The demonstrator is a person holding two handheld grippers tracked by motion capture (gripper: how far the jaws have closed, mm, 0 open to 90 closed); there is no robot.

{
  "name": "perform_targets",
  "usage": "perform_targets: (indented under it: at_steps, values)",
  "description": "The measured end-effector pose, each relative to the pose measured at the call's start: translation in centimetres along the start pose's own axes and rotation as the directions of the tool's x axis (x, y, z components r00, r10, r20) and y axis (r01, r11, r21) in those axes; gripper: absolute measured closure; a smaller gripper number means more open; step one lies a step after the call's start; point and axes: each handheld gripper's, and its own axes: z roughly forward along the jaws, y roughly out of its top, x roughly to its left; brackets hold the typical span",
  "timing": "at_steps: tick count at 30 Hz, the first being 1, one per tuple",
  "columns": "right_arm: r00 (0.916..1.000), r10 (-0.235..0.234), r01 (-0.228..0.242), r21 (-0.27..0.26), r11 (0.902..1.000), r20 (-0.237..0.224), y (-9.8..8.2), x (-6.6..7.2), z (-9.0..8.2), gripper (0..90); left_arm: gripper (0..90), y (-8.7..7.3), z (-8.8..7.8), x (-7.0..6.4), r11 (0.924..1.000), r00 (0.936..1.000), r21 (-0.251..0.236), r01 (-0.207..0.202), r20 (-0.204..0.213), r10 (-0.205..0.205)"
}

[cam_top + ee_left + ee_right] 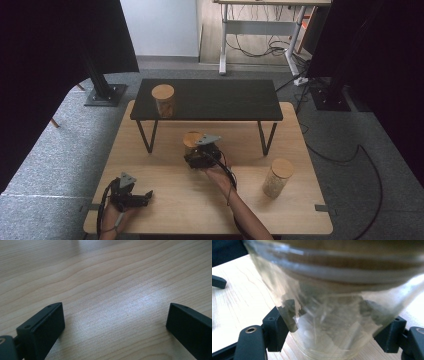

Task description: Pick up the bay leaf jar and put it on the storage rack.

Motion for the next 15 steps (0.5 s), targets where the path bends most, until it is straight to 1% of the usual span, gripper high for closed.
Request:
perform_targets:
  at_steps: [2,6,8,15]
  values:
    - [1.0,-0.004,0.004,-0.004,1.0,0.0,0.2,0.1,-0.2,24.9,1.4,0.0,0.0,0.0,1.0,1.0,0.0,0.0,0.0,0.0]
    - [0.9995,-0.031,0.031,0.005,0.9995,-0.001,0.7,0.6,-0.8,24.9,1.4,0.0,0.0,0.0,1.0,1.0,0.0,0.002,0.001,-0.002]
    - [0.9994,-0.035,0.035,0.007,0.9994,0.0,0.9,0.8,-1.0,24.9,1.4,0.0,0.0,0.0,1.0,1.0,0.0,0.002,0.001,-0.002]
    - [0.9995,-0.031,0.031,-0.003,0.9995,0.004,1.7,0.8,-2.1,24.9,1.4,0.0,0.0,0.0,1.0,1.0,0.001,0.0,0.0,0.0]
